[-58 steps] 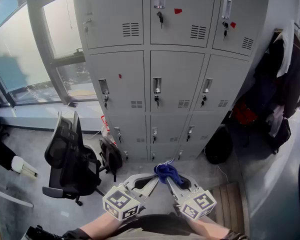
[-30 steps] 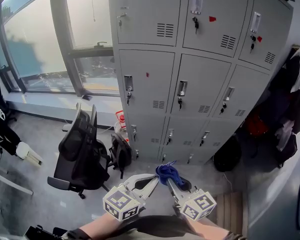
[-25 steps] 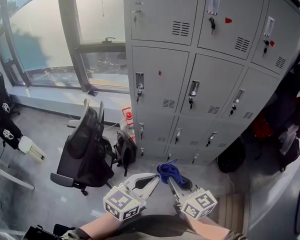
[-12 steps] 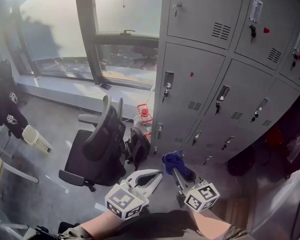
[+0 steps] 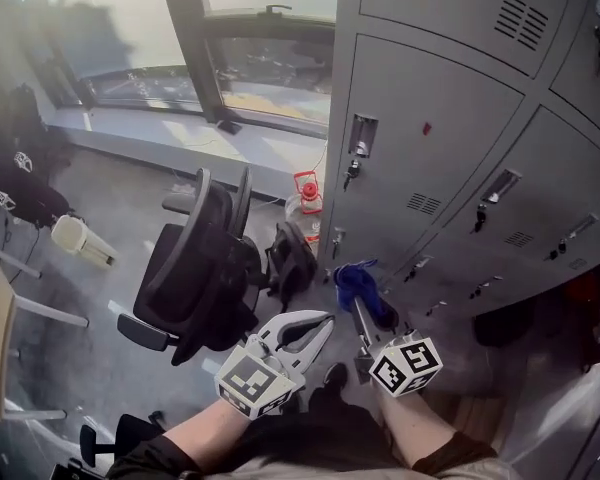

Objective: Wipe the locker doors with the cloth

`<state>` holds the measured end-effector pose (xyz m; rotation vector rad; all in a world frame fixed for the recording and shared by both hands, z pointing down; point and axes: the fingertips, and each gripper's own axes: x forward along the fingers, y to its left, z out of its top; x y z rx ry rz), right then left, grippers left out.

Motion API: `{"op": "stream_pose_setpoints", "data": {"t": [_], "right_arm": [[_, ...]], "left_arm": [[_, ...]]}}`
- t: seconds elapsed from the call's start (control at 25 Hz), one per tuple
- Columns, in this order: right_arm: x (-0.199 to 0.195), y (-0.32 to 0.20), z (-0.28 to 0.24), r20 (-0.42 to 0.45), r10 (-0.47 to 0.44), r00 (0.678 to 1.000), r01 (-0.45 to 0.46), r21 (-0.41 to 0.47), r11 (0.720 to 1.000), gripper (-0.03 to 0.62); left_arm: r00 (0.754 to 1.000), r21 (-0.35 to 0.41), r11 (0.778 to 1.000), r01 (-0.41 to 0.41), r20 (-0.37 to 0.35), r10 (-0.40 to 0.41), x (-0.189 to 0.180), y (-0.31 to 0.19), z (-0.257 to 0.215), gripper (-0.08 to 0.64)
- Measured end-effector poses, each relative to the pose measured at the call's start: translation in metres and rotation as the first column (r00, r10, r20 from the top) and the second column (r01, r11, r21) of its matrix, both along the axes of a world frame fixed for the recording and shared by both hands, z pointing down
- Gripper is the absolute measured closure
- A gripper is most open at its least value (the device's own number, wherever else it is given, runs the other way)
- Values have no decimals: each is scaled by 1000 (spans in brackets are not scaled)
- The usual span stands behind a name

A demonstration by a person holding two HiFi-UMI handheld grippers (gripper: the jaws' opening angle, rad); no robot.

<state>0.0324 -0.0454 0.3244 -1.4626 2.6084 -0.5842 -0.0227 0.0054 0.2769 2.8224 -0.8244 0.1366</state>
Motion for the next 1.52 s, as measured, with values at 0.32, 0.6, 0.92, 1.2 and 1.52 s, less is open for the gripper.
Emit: {"op": "stream_pose_setpoints", "data": {"t": [0.32,0.6,0.92,1.2,1.52], "right_arm": [[16,-73,63,-8,-25,1000,24,-71,997,515],[4,-124,82,-42,51,998,-53,-53,997,514],[-4,-173,122,-91,131,987,-139,-89,986,515],[-7,-213,155,-108,183,977,-196,-127,972,514],[8,-225,174,-66,233,970,-241,-151,959,515]], "left_arm": [[995,-33,994,100,32,-99,11,-63,39,552],[998,-55,996,65,15,-64,-2,-97,69,552],[1000,-86,996,25,-7,-26,-14,-99,71,552],[1000,-96,995,-9,14,10,-24,-100,79,552],[999,-114,993,-27,19,29,-21,-99,82,554]]}}
